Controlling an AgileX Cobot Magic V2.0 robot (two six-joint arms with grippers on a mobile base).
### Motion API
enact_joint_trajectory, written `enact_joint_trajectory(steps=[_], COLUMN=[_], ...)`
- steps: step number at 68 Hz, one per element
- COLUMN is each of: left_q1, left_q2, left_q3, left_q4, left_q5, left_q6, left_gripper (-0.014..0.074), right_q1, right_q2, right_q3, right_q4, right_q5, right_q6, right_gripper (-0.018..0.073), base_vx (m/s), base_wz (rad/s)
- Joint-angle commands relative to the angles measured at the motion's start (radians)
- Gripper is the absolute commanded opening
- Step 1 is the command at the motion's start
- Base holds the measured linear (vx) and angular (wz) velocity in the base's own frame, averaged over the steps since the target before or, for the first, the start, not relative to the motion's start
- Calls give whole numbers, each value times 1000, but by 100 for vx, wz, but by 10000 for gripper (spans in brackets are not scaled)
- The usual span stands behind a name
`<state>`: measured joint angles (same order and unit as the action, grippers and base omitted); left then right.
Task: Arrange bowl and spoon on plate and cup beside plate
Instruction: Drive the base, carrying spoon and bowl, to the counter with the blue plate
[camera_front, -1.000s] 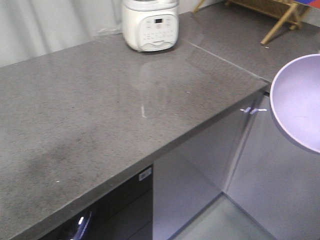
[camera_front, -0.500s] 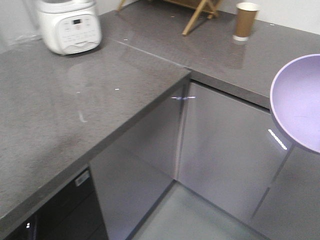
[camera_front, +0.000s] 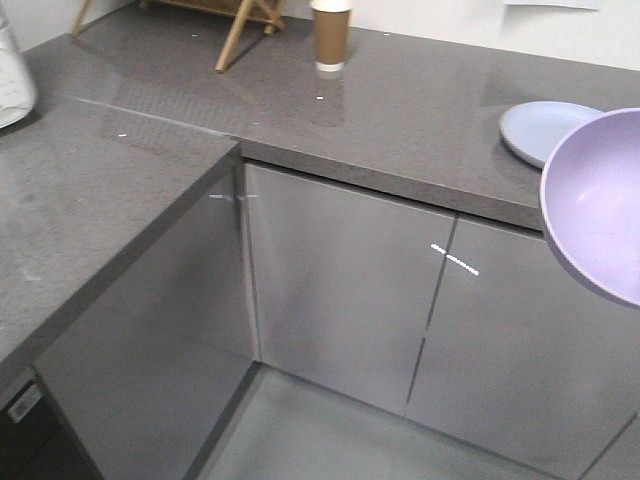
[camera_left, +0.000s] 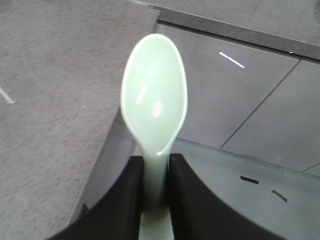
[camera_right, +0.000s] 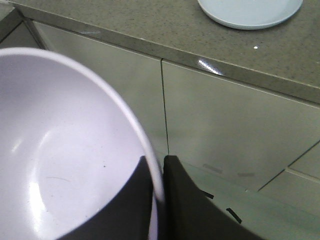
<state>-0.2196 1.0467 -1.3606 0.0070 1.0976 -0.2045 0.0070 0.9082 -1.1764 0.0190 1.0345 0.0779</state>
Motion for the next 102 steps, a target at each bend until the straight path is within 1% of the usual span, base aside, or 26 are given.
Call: enact_joint_trajectory(steps=[1, 56, 102], left_q1=[-5, -5, -5], left_q2=[-15, -15, -15], left_q3=[-27, -27, -27], left_q4=[-7, -7, -7], left_q5=[-55, -55, -55], left_q6=[1, 1, 1], left_gripper=[-6, -6, -6], right_q1=[-3, -3, -3], right_q2=[-5, -5, -5], right_q3=[-27, -27, -27], right_q4=[-1, -1, -1], right_q5=[-64, -64, -64], right_q6=[-2, -2, -2], right_gripper=[-6, -6, -6], base_vx=[2, 7, 13], base_wz=[-38, -30, -16])
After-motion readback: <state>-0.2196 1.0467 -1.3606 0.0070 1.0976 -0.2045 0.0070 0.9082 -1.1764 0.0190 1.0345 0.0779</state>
